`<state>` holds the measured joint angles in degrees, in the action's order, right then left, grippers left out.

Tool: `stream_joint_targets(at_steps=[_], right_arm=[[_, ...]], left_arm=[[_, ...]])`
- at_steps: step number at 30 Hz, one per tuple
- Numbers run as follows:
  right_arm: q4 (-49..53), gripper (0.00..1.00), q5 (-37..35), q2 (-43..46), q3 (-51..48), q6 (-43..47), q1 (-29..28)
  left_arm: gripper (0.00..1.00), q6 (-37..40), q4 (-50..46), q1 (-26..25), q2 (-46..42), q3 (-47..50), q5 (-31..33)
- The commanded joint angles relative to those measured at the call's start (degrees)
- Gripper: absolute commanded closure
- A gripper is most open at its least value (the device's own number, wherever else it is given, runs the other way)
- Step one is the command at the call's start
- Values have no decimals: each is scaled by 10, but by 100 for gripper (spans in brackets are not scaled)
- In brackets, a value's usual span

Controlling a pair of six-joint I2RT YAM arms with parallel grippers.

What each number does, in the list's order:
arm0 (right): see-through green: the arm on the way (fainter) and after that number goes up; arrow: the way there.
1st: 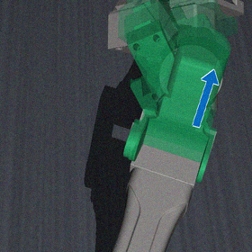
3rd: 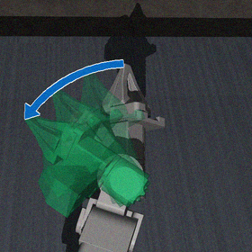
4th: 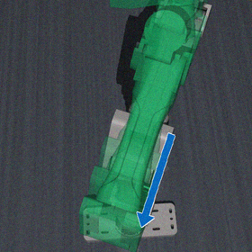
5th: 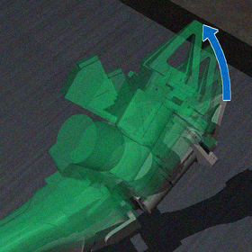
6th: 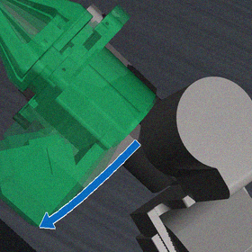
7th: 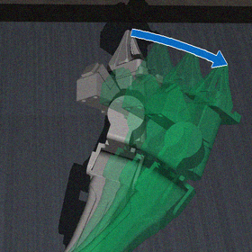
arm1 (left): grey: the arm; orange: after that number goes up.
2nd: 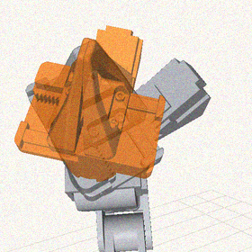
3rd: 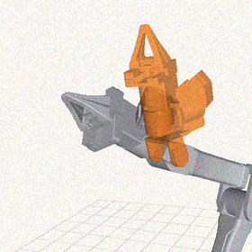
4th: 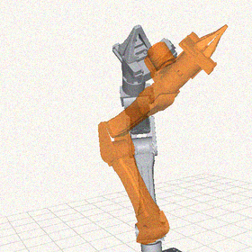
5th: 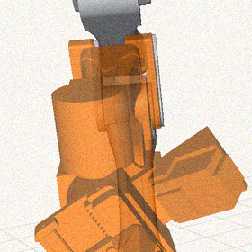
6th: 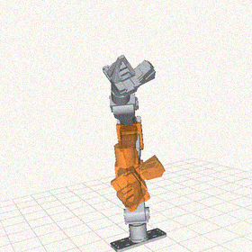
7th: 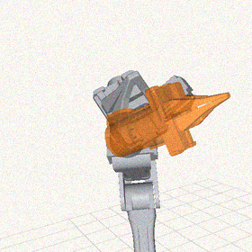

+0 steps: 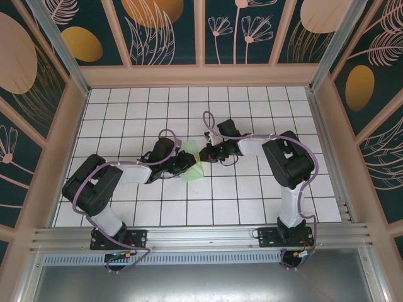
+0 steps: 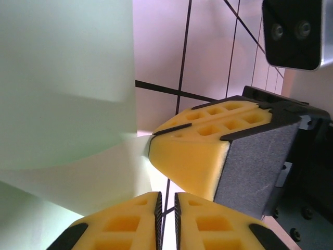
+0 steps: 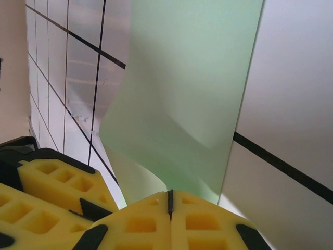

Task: Fold a paper plane with a square sheet of paper (pick it up from the middle)
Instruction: Fold the triangle a second time at the center of the table.

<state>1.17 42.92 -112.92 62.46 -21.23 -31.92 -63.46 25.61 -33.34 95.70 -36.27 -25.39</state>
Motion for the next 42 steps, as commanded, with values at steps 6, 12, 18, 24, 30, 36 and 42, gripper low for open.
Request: stream_joint_targets(at_steps=[6, 12, 18, 24, 30, 36, 42], right_arm=[[15, 98, -6, -20, 21, 22, 3], [20, 98, -4, -28, 25, 24, 2], [23, 97, -9, -31, 30, 27, 3], [29, 98, -13, -33, 33, 29, 3], [34, 97, -19, -34, 36, 30, 2], [36, 97, -20, -37, 40, 31, 3], [37, 97, -25, -39, 41, 30, 3]], left_arm=[[82, 13, 16, -3, 19, -16, -16], [83, 13, 17, -3, 22, -20, -18], [84, 8, 2, -3, 44, -27, -15], [84, 7, 3, -3, 49, -27, -17], [85, 6, 4, -3, 51, -26, -16], [89, 2, 6, -3, 55, -21, -16], [90, 0, 6, -3, 58, -21, -16]])
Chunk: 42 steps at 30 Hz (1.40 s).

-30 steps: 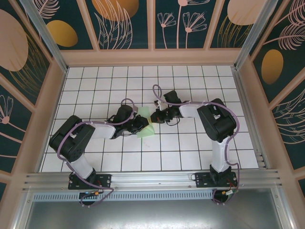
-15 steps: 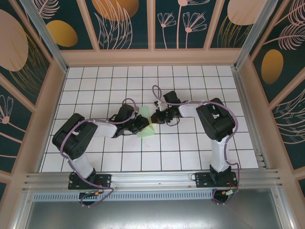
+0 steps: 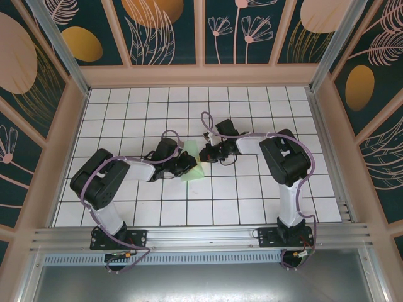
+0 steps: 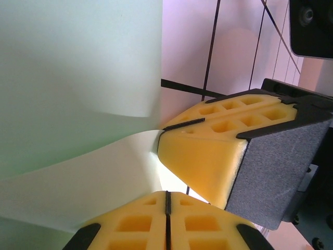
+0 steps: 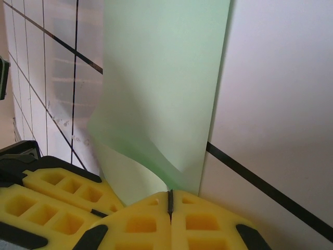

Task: Fold a paper plane with a square sheet of paper (pick it up from the middle)
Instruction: Fold the triangle a second time at the center of the table.

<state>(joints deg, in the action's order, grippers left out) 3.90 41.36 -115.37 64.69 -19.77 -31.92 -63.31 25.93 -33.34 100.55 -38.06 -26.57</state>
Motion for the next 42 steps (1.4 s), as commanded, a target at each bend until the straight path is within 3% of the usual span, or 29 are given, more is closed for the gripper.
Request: stream_joint_targets(at_steps=[1, 42], right_arm=[[10, 97, -9, -15, 19, 16, 3], [19, 97, -15, -29, 28, 18, 2]], left_arm=[[90, -1, 2, -3, 11, -2, -4], [95, -14, -12, -3, 15, 11, 9]])
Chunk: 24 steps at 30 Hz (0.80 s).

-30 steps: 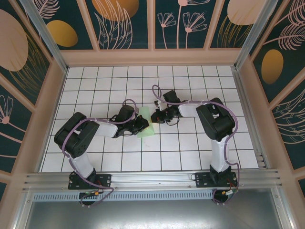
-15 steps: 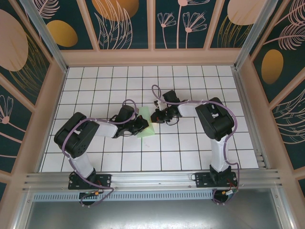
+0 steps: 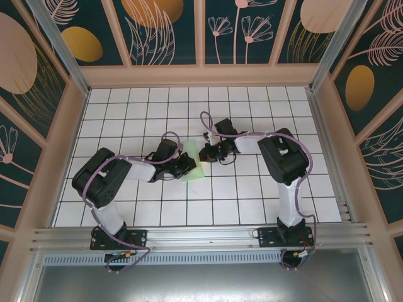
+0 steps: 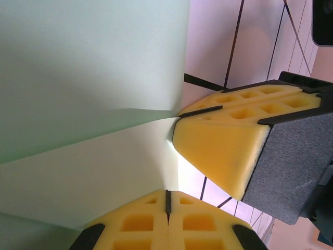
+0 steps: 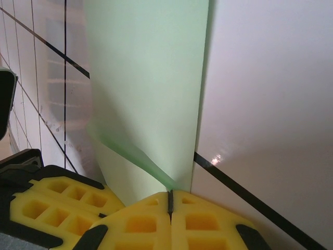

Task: Fold a paper plane with a square sheet of paper (pick it up from the middle)
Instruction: Fold the triangle a second time at the center of the table.

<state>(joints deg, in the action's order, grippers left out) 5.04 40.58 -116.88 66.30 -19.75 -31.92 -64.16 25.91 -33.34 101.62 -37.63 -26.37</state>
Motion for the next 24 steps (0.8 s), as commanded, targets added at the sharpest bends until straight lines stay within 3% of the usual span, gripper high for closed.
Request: stream_joint_targets(at_steps=[1, 24], right_arm=[[8, 97, -7, -14, 12, 17, 2], [17, 95, -9, -16, 19, 19, 3]], left_arm=[[96, -5, -14, -3, 3, 6, 9], [98, -19, -30, -3, -4, 23, 26]])
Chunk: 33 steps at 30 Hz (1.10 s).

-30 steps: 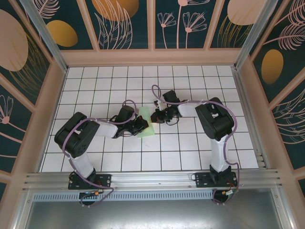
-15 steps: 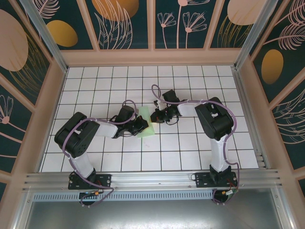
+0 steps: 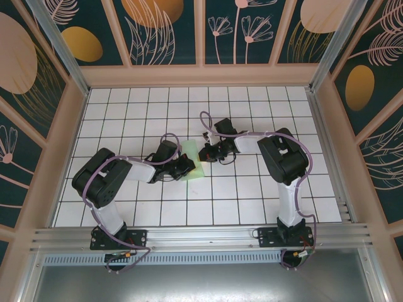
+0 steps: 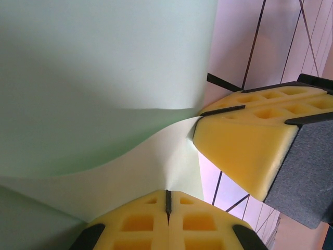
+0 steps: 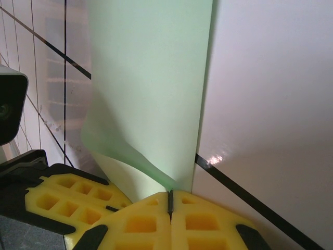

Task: Fold a paper plane with a square sheet of paper (pick it up from the middle)
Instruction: Fold the triangle a second time at the center of the table.

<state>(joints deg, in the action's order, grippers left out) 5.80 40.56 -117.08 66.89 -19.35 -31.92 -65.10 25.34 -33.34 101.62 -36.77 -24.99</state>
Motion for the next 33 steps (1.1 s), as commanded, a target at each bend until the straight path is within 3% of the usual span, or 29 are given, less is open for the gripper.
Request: stream_joint_targets(at_steps=[1, 11, 25, 33], right_arm=[[12, 94, -11, -13, 13, 15, 2], [1, 73, -64, 93, -33, -33, 3], [-52, 83, -73, 171, -146, -114, -38], [-83, 91, -71, 155, -150, -145, -59]], left_arm=[[99, -10, -25, -3, -4, 14, 13], [99, -8, -31, -3, -4, 18, 18], [99, 164, -121, 2, -21, -7, 7], [99, 123, -89, 4, -24, 5, 17]])
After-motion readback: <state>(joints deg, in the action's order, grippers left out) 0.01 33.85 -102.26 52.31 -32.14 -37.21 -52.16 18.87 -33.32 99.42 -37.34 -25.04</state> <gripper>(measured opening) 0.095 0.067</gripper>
